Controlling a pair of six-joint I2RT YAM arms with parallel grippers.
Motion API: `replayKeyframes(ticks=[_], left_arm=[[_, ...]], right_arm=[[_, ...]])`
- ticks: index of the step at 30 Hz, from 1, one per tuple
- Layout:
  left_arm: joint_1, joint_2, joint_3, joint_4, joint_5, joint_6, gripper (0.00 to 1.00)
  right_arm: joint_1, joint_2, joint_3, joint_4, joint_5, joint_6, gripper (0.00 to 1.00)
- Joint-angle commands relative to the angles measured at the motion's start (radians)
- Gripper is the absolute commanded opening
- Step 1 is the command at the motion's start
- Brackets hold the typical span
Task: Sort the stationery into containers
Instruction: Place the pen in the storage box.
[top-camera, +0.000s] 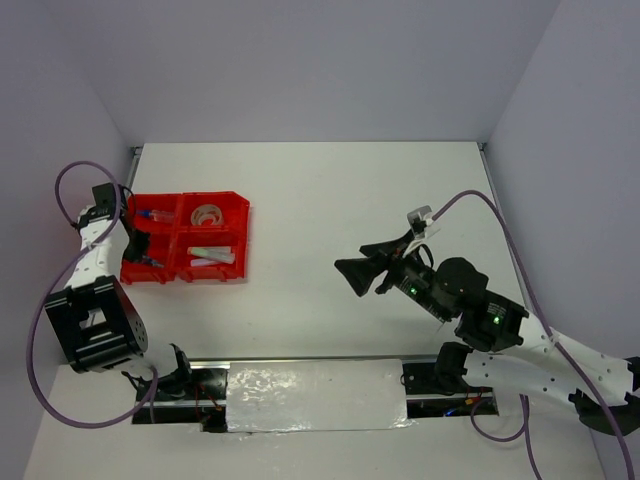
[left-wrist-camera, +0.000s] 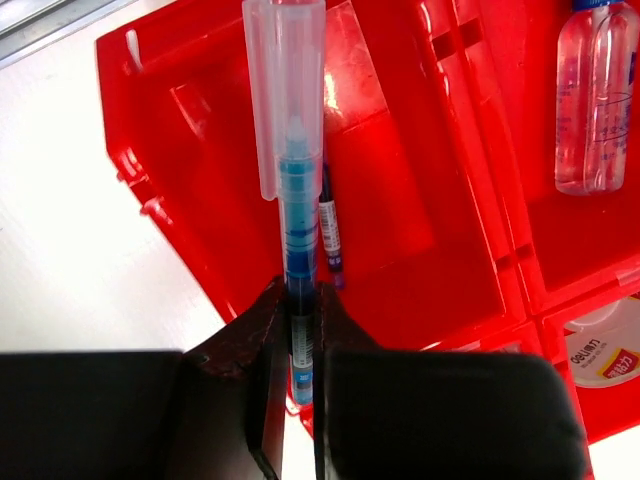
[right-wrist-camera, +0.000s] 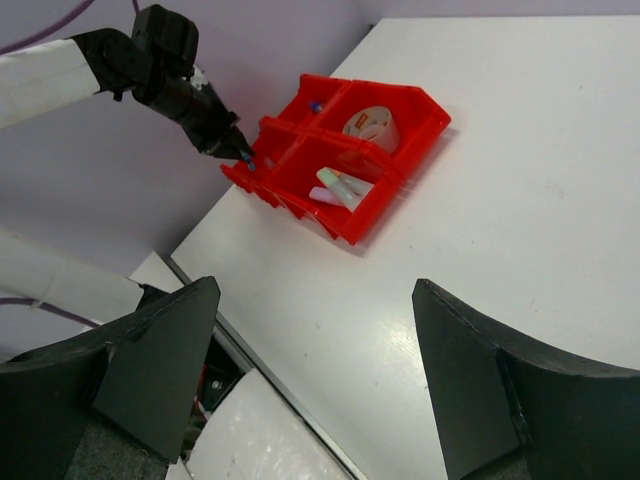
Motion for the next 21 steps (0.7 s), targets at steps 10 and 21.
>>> replayKeyframes(ticks=[10, 21], left_arm=[[0.042, 0.047, -0.052, 0.106, 0.103, 0.036, 0.19], [0.042, 0.066, -0.077, 0.117, 0.115, 0.028, 0.43]], right_arm=[[-0.001, 0.022, -0.022, 0.078, -0.058, 0.02, 0.86], [-0.001, 0.005, -0.032, 0.08, -0.063, 0.019, 0.86]])
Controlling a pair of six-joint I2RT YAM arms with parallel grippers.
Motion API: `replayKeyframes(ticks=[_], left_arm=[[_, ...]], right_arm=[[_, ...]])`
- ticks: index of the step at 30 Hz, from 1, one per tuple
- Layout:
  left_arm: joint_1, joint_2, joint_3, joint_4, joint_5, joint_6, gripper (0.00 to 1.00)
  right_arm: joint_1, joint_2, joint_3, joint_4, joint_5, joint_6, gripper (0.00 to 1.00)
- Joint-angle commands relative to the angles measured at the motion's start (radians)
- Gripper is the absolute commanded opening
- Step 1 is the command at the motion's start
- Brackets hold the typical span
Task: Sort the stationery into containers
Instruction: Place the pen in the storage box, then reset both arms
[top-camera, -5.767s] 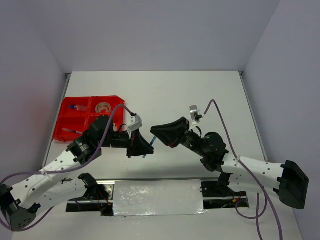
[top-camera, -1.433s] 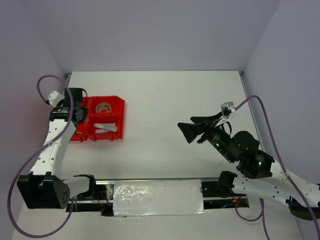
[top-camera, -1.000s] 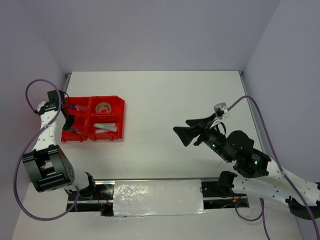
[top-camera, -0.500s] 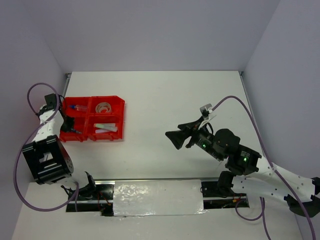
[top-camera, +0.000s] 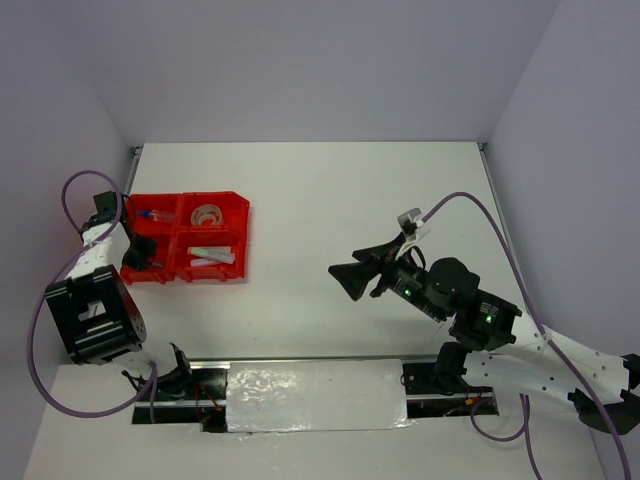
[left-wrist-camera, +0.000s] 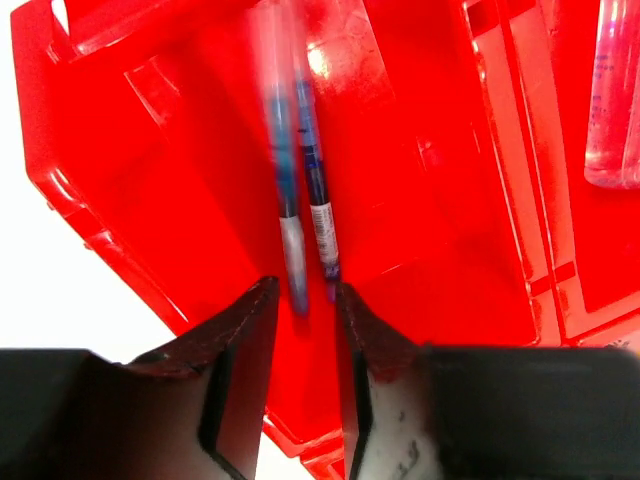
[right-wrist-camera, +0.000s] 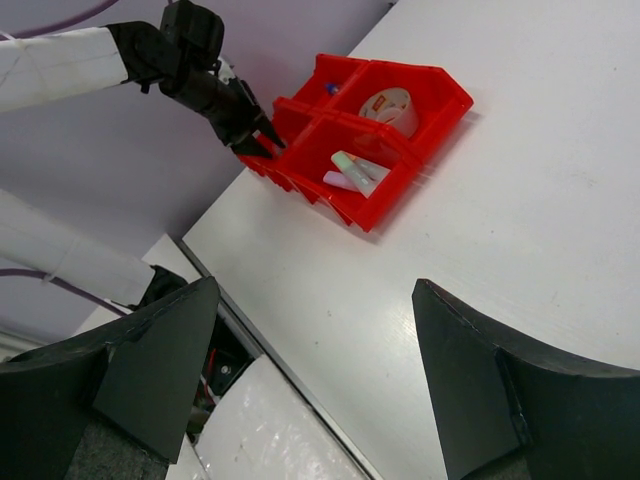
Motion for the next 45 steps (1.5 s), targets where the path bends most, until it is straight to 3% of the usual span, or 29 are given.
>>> replayKeyframes(ticks=[1, 7, 10, 13, 14, 17, 20, 24, 27, 33, 45], left_arm=[[0.004, 0.017, -0.009, 0.023, 0.015, 0.001, 0.45], [0.005, 0.017, 0.001, 0.019, 0.041, 0.008, 0.58], [0.004, -0.06, 0.027, 0.019, 0.075, 0.068, 0.67], [0.004, -0.155, 0.066, 0.017, 0.131, 0.129, 0.9], [0.004, -0.18, 0.081, 0.01, 0.142, 0.171, 0.99], [-0.001, -0.27, 0.147, -0.033, 0.156, 0.246, 0.99], [-0.058, -0.345, 0.181, -0.046, 0.136, 0.263, 0.99], [-0.085, -0.436, 0.196, -0.047, 0.251, 0.309, 0.99], [-0.182, -0.58, 0.195, -0.05, 0.294, 0.375, 0.99], [-0.259, -0.798, 0.213, -0.163, 0.244, 0.435, 0.99], [-0.332, -1.215, 0.0, -0.252, 0.288, 0.397, 0.99]], right_arm=[[-0.003, -0.014, -0.002, 0.043, -0.006, 0.002, 0.86], [-0.001, -0.017, 0.002, 0.04, -0.014, -0.006, 0.86], [-0.001, -0.011, 0.024, 0.017, -0.014, -0.024, 0.86], [-0.001, 0.007, 0.077, -0.046, 0.009, -0.055, 0.87], [-0.003, 0.018, 0.094, -0.064, 0.032, -0.063, 0.92], [-0.001, 0.03, 0.168, -0.151, 0.084, -0.09, 1.0], [-0.001, 0.019, 0.223, -0.198, 0.136, -0.115, 1.0], [-0.003, -0.004, 0.272, -0.291, 0.176, -0.135, 1.0], [-0.001, -0.013, 0.317, -0.406, 0.26, -0.129, 1.0], [-0.001, -0.027, 0.422, -0.616, 0.383, -0.101, 1.0], [-0.001, -0.2, 0.496, -0.848, 0.494, -0.063, 1.0]])
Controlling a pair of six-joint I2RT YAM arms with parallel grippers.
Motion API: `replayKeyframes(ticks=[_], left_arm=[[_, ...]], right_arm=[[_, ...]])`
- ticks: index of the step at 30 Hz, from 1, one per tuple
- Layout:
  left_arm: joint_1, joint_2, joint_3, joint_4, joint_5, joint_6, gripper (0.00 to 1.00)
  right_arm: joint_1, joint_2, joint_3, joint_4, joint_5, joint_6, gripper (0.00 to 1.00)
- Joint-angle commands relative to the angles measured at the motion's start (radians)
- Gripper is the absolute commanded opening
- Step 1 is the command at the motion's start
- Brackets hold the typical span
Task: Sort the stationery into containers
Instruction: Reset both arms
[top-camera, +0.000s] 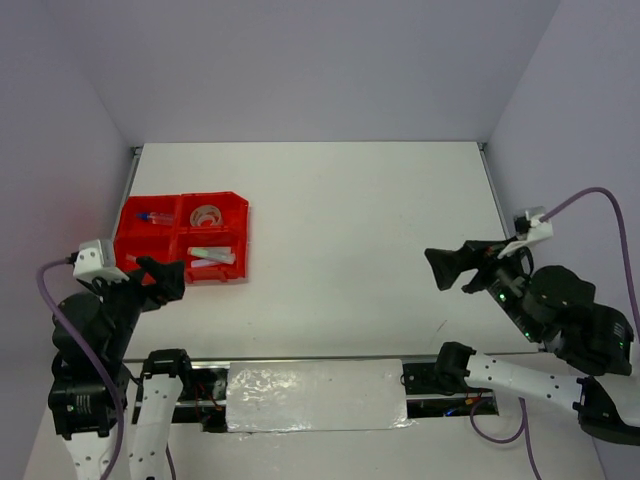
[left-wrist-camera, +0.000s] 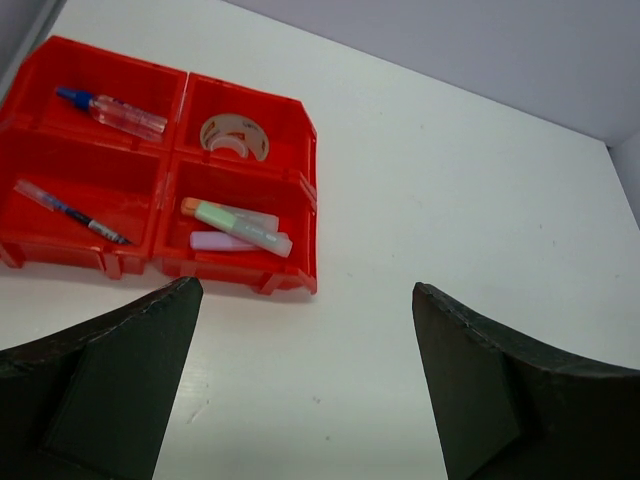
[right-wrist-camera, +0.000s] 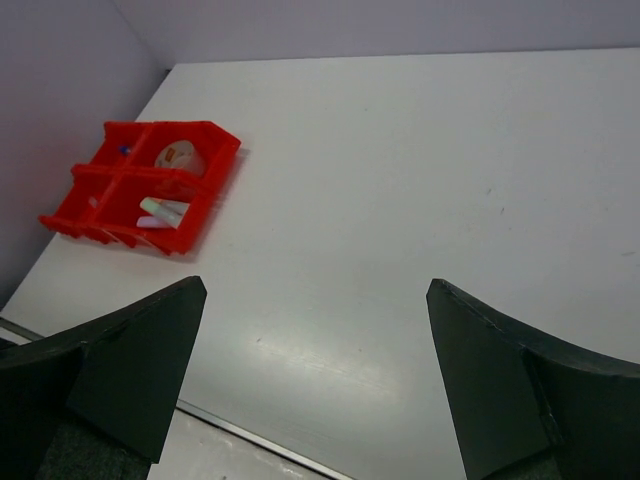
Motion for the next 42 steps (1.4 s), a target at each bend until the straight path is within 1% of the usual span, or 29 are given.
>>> replayKeyframes(ticks=[1, 4, 8, 10, 12, 15, 18, 32, 37, 42], left_arm=[[-0.01, -0.046, -0.003, -0.043, -0.025, -0.025, 0.99], [-0.011, -0.046, 0.032, -0.08, -0.067, -0.022, 0.99], [-0.019, -0.052, 0.043, -0.08, -0.076, -0.029, 0.99], [-0.019, -0.056, 0.031, -0.086, -0.078, -0.037, 0.99], [-0.02, -0.067, 0.016, -0.092, -0.109, -0.052, 0.99], [-0.019, -0.089, -0.032, -0.092, -0.118, -0.071, 0.99], [-0.019, -0.096, -0.058, -0.097, -0.119, -0.068, 0.99], [-0.036, -0.104, -0.026, -0.112, -0.222, -0.049, 0.99], [-0.049, -0.115, -0.073, -0.089, -0.201, -0.038, 0.99], [-0.049, -0.112, -0.077, -0.083, -0.19, -0.034, 0.99]], right_arm=[[-0.001, -0.088, 0.007, -0.094, 0.055, 0.04, 1.0], [-0.001, -0.172, -0.049, -0.105, 0.044, 0.069, 1.0], [-0.001, -0.257, -0.103, -0.083, 0.035, 0.065, 1.0], [-0.001, -0.286, -0.121, -0.091, 0.038, 0.082, 1.0], [-0.001, -0.309, -0.145, -0.094, 0.032, 0.092, 1.0], [-0.001, -0.33, -0.178, -0.079, 0.025, 0.103, 1.0], [-0.001, -0.335, -0.19, -0.072, 0.008, 0.112, 1.0], [-0.001, -0.31, -0.184, -0.082, 0.005, 0.111, 1.0], [-0.001, -0.301, -0.193, -0.071, 0.008, 0.108, 1.0], [-0.003, -0.295, -0.208, -0.06, 0.006, 0.108, 1.0]])
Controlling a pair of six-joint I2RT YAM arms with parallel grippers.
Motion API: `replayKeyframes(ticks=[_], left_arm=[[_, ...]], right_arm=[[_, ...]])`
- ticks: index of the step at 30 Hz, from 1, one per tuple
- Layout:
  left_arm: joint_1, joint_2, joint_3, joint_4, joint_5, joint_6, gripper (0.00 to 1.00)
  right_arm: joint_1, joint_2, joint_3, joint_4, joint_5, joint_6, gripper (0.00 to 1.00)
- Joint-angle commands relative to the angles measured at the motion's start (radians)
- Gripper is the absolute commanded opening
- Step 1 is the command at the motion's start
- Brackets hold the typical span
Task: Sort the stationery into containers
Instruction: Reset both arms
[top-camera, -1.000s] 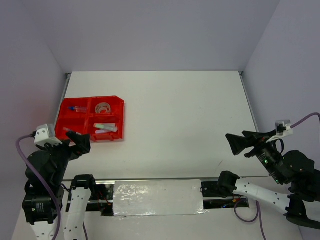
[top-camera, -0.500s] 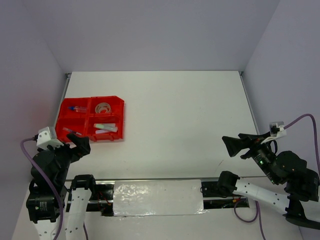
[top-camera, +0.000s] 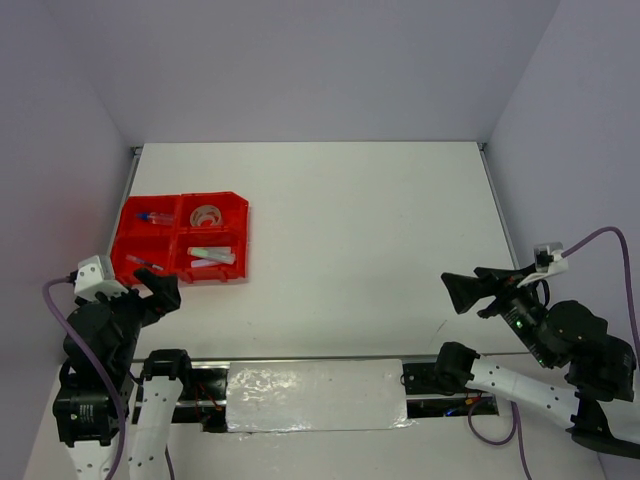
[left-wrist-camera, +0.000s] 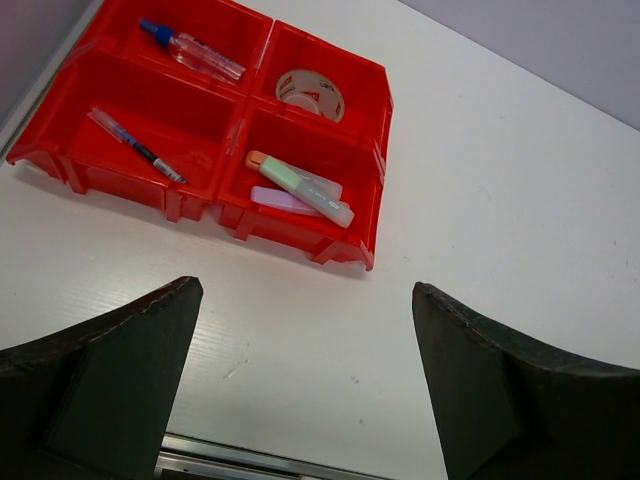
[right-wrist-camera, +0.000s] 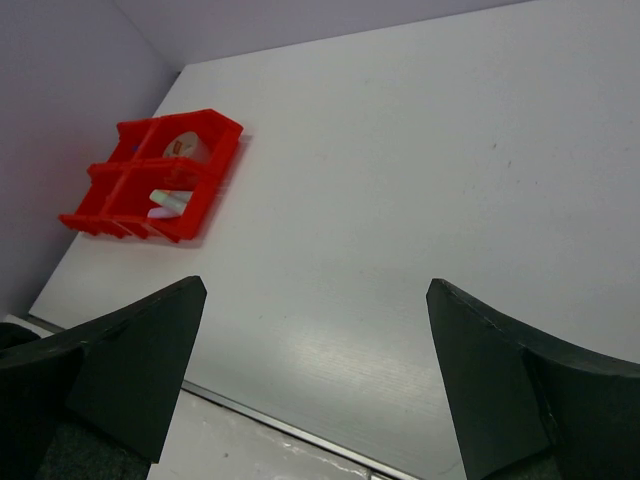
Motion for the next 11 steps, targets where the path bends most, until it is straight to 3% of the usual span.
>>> replayKeyframes(ticks=[1, 11], left_arm=[[-0.006, -0.005, 0.006, 0.043, 0.002, 0.015, 0.99], [-0.006, 0.0, 0.001, 0.04, -0.001, 0.011, 0.99]], right_arm=[[-0.001, 0.031, -0.01, 0.027, 0.003, -0.002, 1.0], [-0.001, 0.036, -0.025, 0.029, 0.003, 0.005, 1.0]])
